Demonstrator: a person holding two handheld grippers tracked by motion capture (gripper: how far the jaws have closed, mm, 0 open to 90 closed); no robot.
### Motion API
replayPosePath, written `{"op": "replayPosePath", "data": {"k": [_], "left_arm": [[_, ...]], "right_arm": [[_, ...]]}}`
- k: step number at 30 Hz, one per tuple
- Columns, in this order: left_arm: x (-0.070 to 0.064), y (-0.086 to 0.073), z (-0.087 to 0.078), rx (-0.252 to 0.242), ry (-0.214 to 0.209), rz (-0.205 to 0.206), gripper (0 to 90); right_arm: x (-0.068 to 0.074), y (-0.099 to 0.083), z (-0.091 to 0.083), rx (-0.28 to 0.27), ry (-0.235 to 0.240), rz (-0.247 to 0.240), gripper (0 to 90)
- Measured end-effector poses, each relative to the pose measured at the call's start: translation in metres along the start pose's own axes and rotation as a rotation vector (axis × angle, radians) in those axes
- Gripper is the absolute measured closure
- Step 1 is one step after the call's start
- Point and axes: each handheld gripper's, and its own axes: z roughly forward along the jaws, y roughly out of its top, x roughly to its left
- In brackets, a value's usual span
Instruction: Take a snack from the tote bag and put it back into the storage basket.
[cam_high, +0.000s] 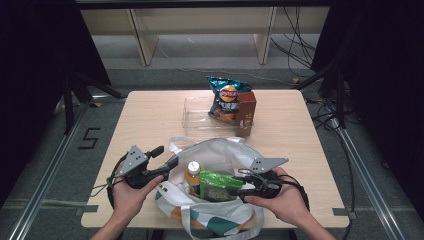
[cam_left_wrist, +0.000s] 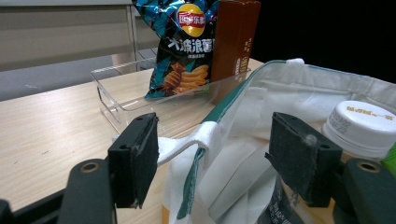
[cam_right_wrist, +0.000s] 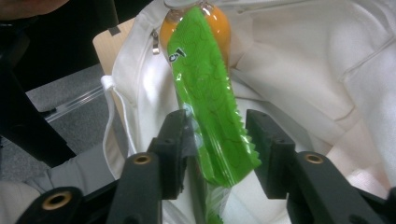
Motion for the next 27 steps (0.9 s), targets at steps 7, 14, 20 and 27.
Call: {"op": "replayPosePath", "data": {"k": [7, 14, 20, 27], "left_arm": [[0.0003, -0.0004, 0.0, 0.001, 0.002, -0.002, 32.8], [0.0004, -0.0004, 0.0003, -0.005, -0.003, 0.0, 32.8], [0.0, -0.0003, -0.0001, 0.002, 0.003, -0.003, 32.7], [-0.0004, -0.0002, 0.0003, 0.004, 0.002, -0.003, 32.8]], "right_arm": [[0.002, -0.0007, 0.0003, -0.001, -0.006, 0.0, 67.9], [0.0013, -0.0006, -0.0011, 0.002, -0.007, -0.044, 76.9], [0.0046, -0.0002, -0.0039, -0.027, -0.039, -0.1, 85.8], [0.0057, 0.002, -0.0052, -0.029, -0.043, -0.149, 90.0]]}}
